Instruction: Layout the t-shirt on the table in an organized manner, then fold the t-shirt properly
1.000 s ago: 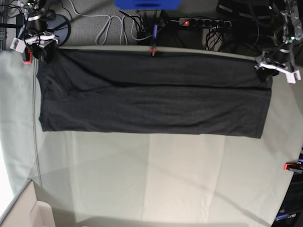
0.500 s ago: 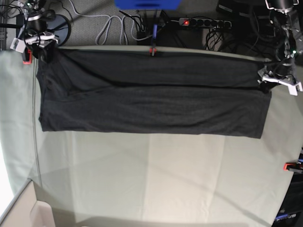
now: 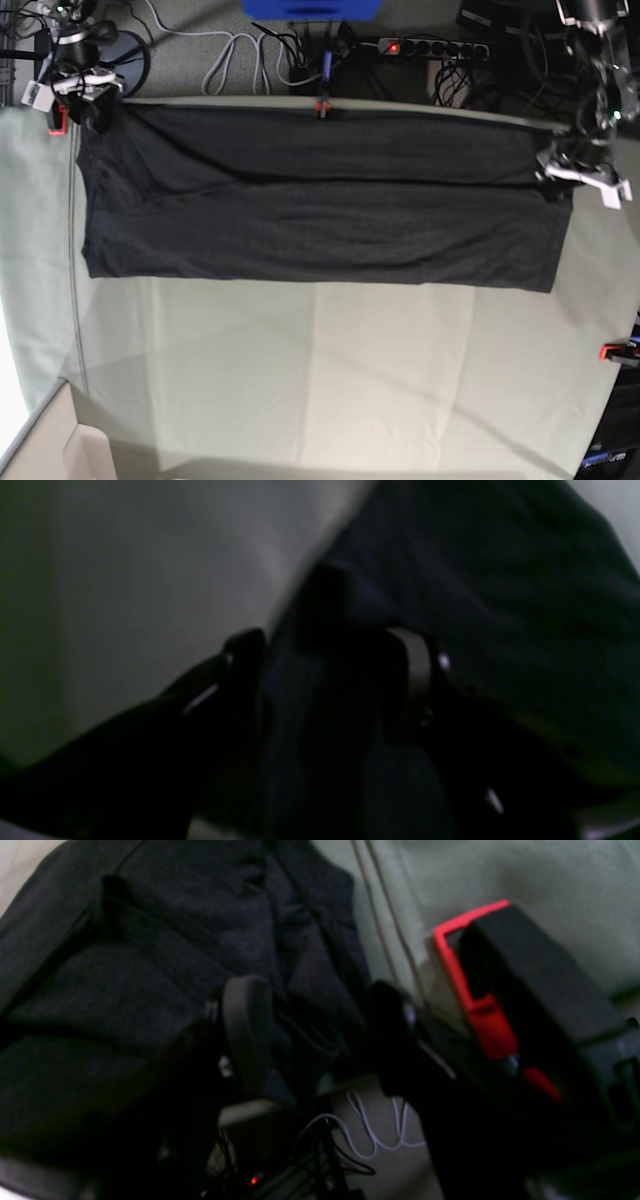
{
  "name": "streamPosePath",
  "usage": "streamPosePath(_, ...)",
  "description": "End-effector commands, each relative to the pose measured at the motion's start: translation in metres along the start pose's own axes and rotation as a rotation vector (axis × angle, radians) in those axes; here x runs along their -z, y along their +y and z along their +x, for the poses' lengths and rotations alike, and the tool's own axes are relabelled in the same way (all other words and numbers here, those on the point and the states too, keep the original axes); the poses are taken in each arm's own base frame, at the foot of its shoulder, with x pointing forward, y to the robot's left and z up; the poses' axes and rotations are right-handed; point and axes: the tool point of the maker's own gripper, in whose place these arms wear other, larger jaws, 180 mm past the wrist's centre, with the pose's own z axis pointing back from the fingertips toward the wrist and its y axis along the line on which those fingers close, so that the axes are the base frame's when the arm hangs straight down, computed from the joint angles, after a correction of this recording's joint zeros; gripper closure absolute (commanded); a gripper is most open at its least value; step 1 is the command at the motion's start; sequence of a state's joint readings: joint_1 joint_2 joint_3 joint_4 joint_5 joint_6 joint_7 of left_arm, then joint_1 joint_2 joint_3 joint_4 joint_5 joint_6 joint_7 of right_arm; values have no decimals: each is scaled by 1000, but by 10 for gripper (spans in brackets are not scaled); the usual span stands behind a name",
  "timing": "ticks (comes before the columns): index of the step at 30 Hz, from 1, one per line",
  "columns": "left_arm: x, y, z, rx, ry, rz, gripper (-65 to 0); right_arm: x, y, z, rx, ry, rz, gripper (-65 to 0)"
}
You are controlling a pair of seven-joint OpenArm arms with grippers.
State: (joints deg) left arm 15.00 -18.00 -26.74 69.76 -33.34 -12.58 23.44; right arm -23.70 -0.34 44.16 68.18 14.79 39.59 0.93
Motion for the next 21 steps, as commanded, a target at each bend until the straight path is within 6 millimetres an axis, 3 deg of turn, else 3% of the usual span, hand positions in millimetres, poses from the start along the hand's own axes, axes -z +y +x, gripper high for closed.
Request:
streamPosePath(1, -7, 3, 16, 30, -45, -1, -347, -3, -4, 1, -28, 18, 2, -322)
streamPosePath(4, -15, -5, 24, 56, -71, -20, -347, -2, -6, 3, -34, 17, 1, -322)
streamPosePath(12, -8, -16, 45, 52, -116, -38, -350, -2, -6, 3, -34, 17, 1, -322)
streamPosePath(21, 14, 4, 24, -16, -47, 14, -352, -2, -6, 3, -34, 17, 1, -322)
